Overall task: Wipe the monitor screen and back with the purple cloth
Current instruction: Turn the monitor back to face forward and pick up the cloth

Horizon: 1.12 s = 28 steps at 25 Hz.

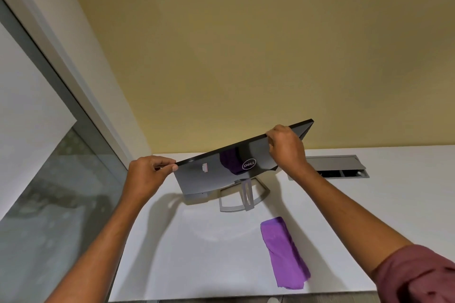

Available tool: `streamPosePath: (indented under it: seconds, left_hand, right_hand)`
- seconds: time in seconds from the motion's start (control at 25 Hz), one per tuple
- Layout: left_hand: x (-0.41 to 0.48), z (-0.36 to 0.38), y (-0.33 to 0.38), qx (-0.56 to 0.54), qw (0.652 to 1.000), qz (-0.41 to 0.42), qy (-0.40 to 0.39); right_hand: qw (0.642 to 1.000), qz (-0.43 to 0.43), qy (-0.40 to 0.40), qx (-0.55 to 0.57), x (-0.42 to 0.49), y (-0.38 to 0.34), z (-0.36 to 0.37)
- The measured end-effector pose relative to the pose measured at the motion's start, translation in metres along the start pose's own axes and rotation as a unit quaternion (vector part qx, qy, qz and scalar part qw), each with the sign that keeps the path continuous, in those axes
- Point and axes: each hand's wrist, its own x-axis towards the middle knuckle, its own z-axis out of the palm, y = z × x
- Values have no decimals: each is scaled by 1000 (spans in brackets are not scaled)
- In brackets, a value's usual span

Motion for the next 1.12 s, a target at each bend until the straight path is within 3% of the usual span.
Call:
streamPosePath:
  seconds: [0.56,1.12]
  left_hand:
    - [-30,-6,0,-54,998,-29,-32]
    - [-103,15,21,-55,995,-77,11]
  right_hand:
    - [995,1,-95,5,-11,-9,-25]
    - [978,-85,-189,34,-2,17,-27]
